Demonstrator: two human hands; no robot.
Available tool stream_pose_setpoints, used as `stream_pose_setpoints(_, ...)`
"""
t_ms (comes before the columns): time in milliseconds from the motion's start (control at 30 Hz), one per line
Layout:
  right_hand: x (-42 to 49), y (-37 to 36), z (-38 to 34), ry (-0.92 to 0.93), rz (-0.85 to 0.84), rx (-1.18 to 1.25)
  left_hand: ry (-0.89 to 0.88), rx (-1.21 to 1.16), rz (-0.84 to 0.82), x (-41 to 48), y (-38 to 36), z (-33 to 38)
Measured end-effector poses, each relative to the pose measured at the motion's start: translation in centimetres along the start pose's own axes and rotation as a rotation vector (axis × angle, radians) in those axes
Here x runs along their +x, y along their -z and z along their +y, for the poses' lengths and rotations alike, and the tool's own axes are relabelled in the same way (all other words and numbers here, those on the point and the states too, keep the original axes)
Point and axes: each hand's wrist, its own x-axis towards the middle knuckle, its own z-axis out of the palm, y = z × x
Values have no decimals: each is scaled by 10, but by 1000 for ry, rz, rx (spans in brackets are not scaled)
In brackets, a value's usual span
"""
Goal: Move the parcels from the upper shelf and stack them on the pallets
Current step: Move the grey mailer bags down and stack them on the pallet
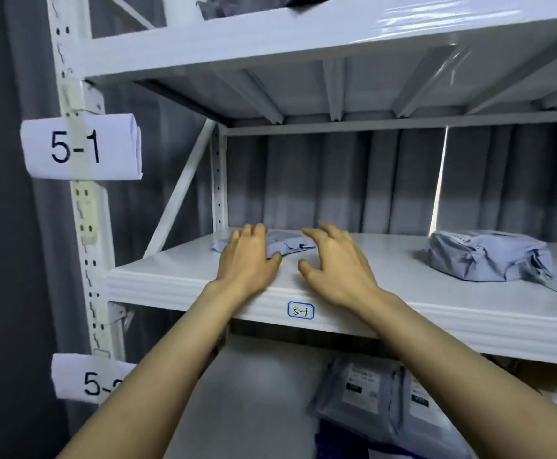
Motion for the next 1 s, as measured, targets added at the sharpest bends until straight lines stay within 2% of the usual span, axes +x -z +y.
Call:
stream_pose_setpoints(233,68,-35,-19,-6,-103,61,139,70,-70,59,-14,-44)
stream_pose_setpoints(433,99,-51,-16,-65,-178,104,234,182,-444,96,-27,-59)
stream_pose_setpoints(633,108,-63,-10,-42,-271,78,255,78,-673,115,-31,-65)
stream_pose_setpoints(867,109,-58,-4,-71,-283,124,211,22,-574,112,-26,-52)
stream_pose_setpoints(1000,106,-53,-1,-147,-259,295,193,2,-428,105,-19,-44)
